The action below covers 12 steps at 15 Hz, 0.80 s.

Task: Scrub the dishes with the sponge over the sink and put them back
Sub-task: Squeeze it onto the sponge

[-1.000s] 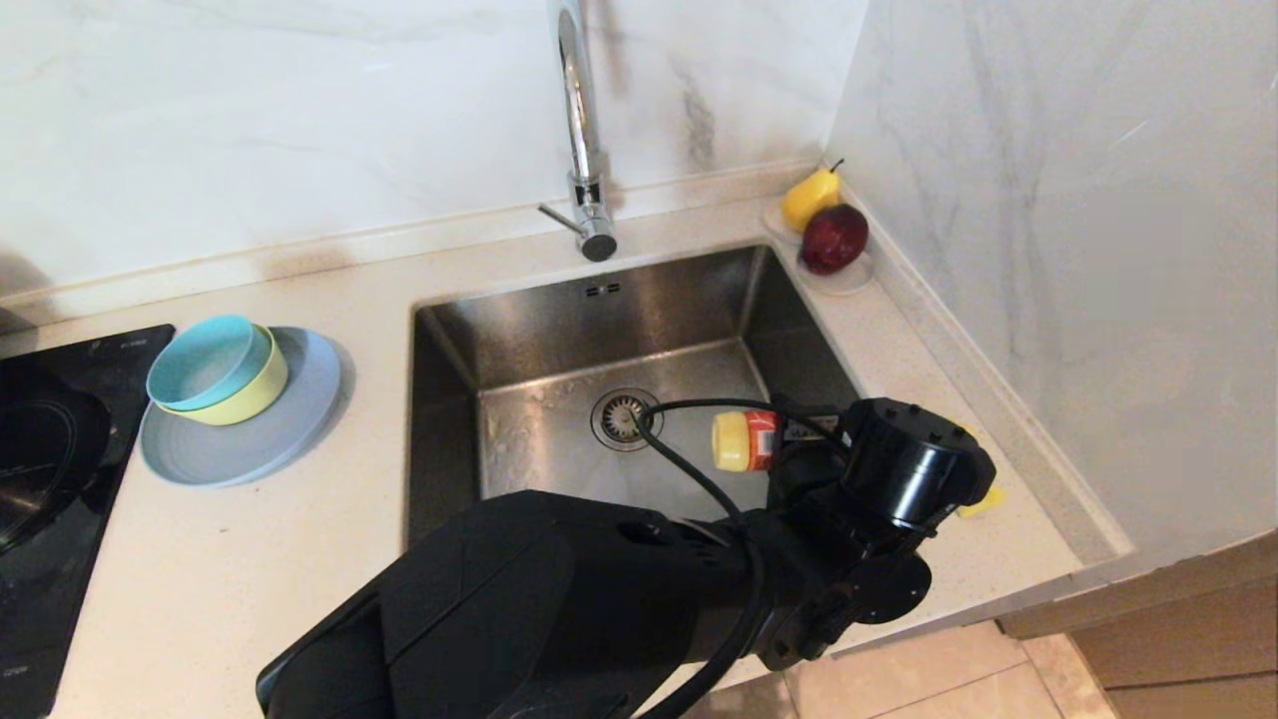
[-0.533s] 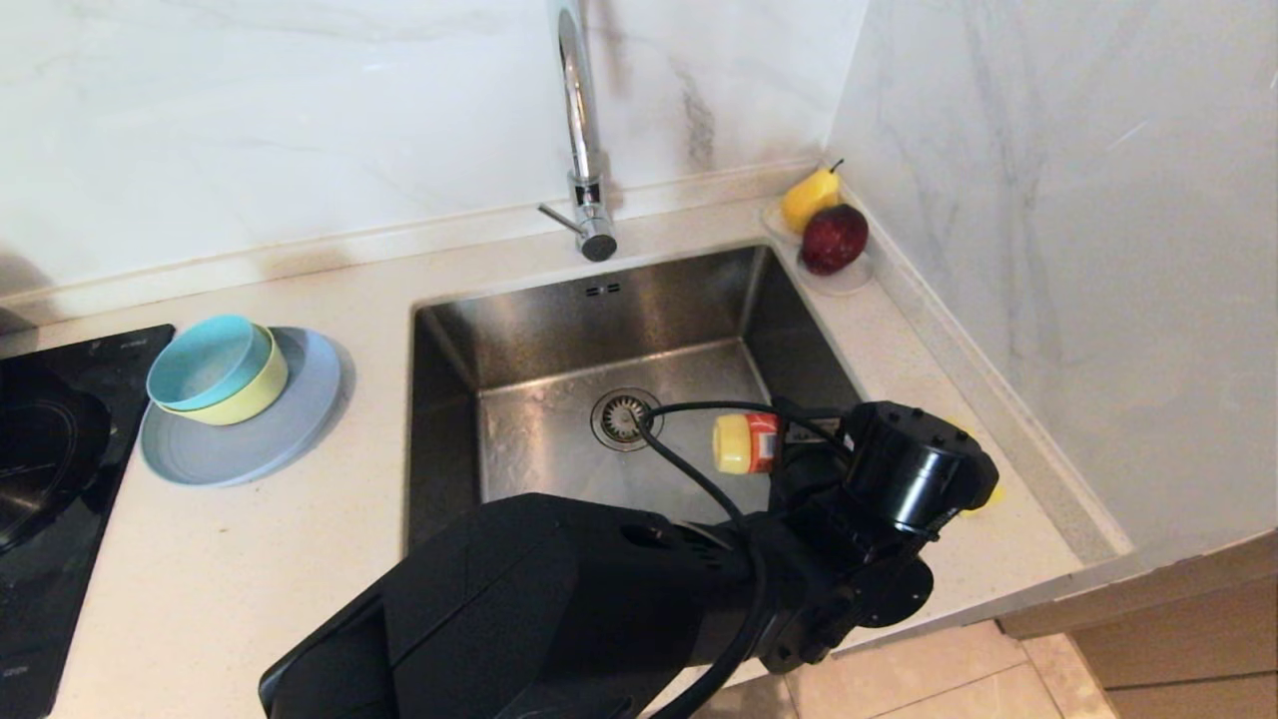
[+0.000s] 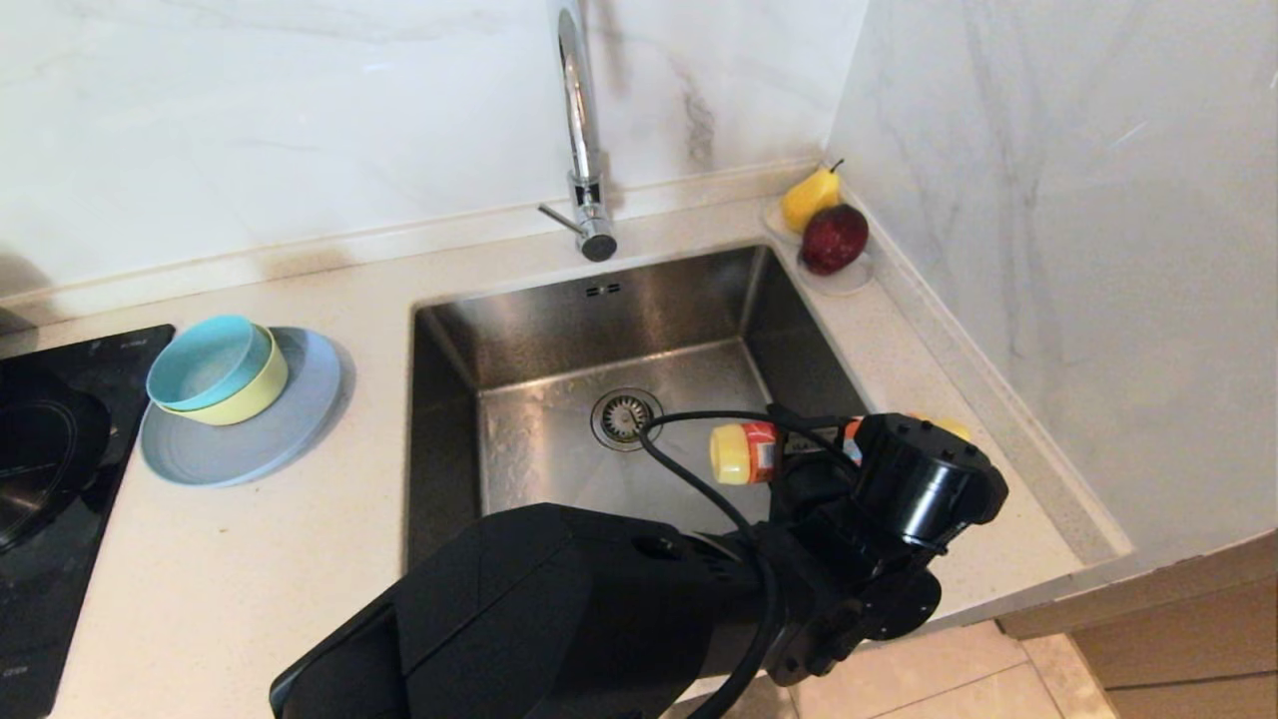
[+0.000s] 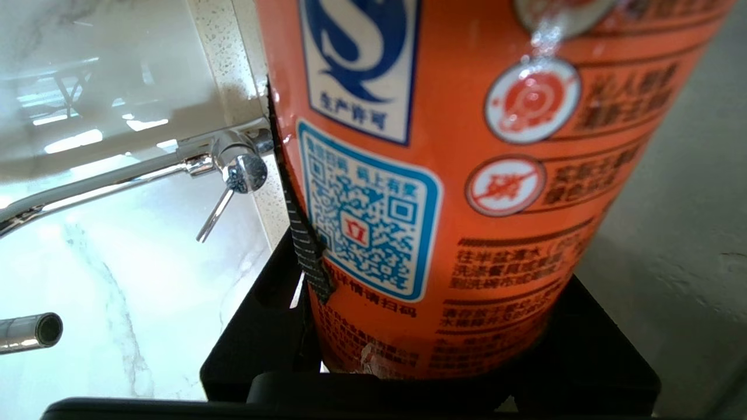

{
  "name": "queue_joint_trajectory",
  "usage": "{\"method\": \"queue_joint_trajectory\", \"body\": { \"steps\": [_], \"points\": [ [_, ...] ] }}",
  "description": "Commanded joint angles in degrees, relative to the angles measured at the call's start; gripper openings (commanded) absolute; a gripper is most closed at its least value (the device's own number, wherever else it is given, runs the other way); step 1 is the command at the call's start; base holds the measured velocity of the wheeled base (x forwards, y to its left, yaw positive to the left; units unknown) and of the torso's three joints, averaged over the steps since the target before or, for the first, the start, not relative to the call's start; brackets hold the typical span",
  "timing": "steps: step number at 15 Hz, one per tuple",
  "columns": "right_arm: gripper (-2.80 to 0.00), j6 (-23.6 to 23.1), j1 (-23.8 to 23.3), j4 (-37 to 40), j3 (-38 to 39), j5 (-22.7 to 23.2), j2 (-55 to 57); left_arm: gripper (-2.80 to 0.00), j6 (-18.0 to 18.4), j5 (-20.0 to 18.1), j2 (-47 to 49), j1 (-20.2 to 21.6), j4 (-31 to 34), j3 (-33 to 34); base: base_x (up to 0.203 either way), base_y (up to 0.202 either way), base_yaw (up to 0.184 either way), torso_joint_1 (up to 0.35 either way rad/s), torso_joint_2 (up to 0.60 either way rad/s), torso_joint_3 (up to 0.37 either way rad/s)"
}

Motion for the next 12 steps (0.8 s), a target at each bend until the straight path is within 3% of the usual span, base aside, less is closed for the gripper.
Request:
{"method": "queue_joint_trajectory", "body": {
  "steps": [1,9,12],
  "points": [
    [-2.80,-0.03,0.00,0.04,-0.04,0.00,0.01,-2.80,0.11,0.35,0.16,-0.09,-0.15,-0.02,0.000,0.000,0.000,0.000,0.00,0.000],
    [-2.80,-0.03,0.00,-0.02,-0.04,0.00,0.01,-2.80,-6.73,-0.10,0.25,-0.45,0.20,0.07,0.000,0.000,0.000,0.000,0.00,0.000],
    [-2.80,-0.03,0.00,0.04,-0.04,0.00,0.01,-2.80,-13.53,-0.45,0.10,-0.54,0.18,0.07,0.000,0.000,0.000,0.000,0.00,0.000]
  ]
}}
